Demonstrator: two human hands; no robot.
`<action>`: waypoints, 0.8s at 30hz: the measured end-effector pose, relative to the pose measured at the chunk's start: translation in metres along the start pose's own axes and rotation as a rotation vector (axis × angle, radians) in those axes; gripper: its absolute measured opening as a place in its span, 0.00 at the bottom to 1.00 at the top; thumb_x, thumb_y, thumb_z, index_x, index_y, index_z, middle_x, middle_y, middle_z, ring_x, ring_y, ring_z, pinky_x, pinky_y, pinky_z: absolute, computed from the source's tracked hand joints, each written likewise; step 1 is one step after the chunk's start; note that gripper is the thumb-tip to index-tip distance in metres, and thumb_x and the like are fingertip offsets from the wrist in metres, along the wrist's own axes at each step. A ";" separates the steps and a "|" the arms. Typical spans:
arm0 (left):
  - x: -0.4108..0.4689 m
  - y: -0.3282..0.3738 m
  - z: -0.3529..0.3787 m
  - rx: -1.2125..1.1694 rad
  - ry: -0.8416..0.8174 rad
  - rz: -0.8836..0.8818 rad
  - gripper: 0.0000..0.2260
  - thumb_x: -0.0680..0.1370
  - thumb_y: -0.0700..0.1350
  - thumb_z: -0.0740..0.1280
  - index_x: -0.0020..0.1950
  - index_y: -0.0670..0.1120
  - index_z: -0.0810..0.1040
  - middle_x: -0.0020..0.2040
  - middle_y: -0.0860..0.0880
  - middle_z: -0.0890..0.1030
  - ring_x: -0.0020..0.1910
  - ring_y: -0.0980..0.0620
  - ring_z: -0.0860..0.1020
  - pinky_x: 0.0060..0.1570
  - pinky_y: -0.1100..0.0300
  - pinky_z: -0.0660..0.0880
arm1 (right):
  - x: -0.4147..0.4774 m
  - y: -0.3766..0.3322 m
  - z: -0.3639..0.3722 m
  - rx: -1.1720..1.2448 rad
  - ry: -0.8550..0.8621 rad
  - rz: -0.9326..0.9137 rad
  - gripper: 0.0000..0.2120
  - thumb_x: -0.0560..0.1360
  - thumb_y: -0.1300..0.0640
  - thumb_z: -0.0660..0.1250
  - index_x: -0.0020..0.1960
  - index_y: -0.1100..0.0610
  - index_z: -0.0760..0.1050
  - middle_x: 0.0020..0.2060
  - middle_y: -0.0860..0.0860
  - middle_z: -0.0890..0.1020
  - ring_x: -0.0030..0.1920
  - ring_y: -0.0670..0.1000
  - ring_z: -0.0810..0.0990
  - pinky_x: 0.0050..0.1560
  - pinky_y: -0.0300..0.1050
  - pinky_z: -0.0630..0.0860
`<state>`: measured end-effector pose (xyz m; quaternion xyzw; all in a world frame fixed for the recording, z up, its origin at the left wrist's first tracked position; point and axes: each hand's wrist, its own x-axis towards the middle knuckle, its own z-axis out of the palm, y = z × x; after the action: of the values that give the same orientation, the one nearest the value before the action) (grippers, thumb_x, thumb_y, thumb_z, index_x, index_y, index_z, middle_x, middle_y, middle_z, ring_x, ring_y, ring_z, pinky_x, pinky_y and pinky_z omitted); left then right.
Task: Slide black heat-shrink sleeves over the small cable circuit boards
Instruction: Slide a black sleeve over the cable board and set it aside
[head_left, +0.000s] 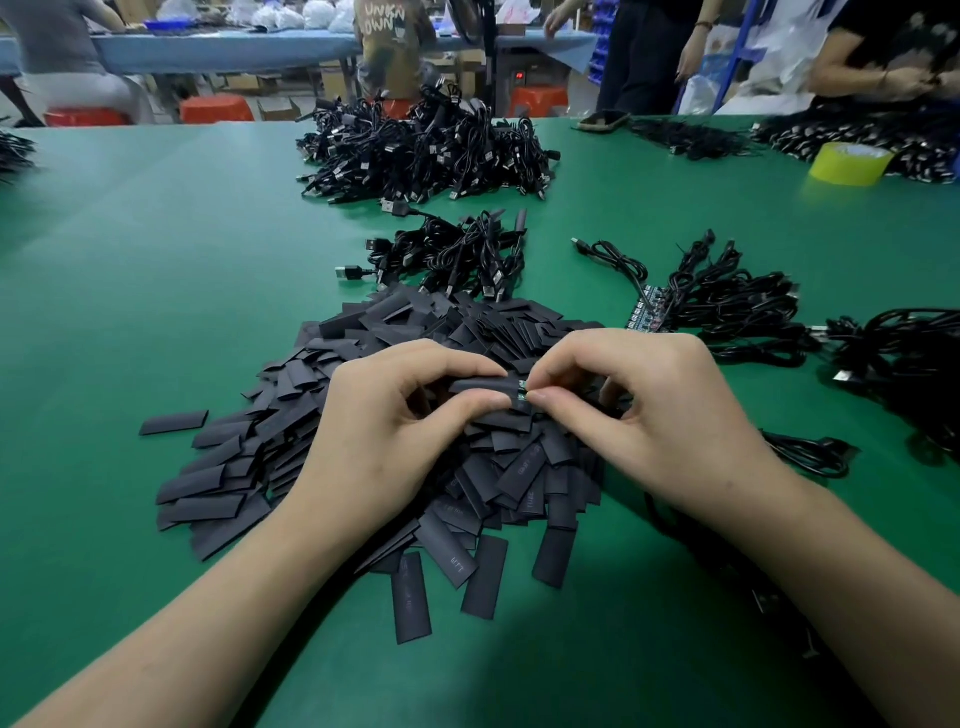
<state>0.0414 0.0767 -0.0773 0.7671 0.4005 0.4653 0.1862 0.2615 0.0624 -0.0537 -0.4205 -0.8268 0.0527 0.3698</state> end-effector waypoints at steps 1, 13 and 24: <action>0.000 0.000 0.000 -0.007 -0.001 -0.005 0.08 0.74 0.52 0.74 0.51 0.52 0.87 0.44 0.56 0.85 0.42 0.51 0.81 0.43 0.61 0.75 | 0.000 0.000 0.000 -0.001 0.002 -0.007 0.01 0.76 0.54 0.73 0.48 0.50 0.82 0.41 0.40 0.83 0.40 0.40 0.80 0.43 0.30 0.71; 0.000 0.003 0.001 -0.010 -0.037 0.009 0.06 0.75 0.48 0.76 0.51 0.53 0.86 0.45 0.58 0.85 0.46 0.56 0.82 0.45 0.68 0.72 | -0.002 0.001 0.004 0.093 0.015 0.039 0.03 0.75 0.55 0.75 0.48 0.49 0.83 0.36 0.37 0.81 0.39 0.39 0.81 0.39 0.29 0.70; 0.000 0.006 0.001 0.025 0.064 -0.005 0.08 0.74 0.46 0.78 0.52 0.53 0.86 0.45 0.59 0.85 0.44 0.60 0.81 0.44 0.69 0.71 | -0.003 0.001 0.005 0.048 0.059 0.105 0.03 0.75 0.55 0.76 0.48 0.49 0.84 0.35 0.39 0.83 0.35 0.43 0.81 0.37 0.36 0.76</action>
<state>0.0451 0.0731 -0.0736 0.7530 0.4141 0.4840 0.1650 0.2604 0.0621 -0.0593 -0.4560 -0.7909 0.0795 0.4004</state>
